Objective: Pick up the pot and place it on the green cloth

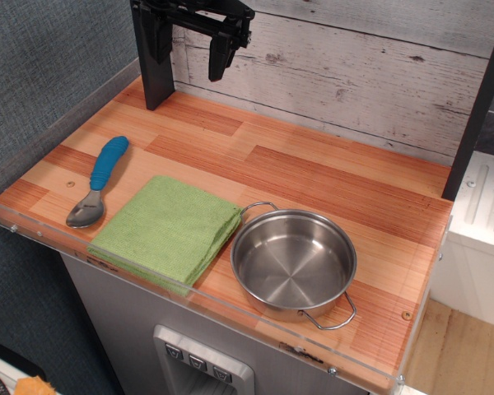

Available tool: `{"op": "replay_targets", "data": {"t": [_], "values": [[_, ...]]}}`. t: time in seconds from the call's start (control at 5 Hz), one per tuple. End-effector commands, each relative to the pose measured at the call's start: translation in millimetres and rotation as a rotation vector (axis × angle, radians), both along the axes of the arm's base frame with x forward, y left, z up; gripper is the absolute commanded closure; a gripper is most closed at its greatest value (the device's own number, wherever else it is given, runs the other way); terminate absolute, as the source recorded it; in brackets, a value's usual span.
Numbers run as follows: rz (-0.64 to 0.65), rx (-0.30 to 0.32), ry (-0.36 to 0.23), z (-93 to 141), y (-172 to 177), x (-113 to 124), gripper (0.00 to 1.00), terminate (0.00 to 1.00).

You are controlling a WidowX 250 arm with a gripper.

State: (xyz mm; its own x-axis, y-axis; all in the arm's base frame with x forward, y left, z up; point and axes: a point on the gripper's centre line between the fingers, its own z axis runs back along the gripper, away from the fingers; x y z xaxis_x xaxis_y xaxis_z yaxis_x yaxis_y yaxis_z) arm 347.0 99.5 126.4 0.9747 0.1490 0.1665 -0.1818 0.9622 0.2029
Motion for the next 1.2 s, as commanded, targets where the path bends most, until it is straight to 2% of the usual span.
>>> {"op": "replay_targets", "data": {"t": [0.0, 0.4, 0.6, 0.8, 1.0], "values": [[0.000, 0.000, 0.000, 0, 0, 0, 0.00, 0.00], [0.033, -0.014, 0.013, -4, -31, -26, 0.00, 0.00], [0.114, -0.047, 0.016, -10, -46, -45, 0.00, 0.00], [0.202, -0.095, 0.007, -19, -57, -59, 0.00, 0.00], [0.261, -0.184, -0.006, -34, -69, -73, 0.00, 0.00]]}}
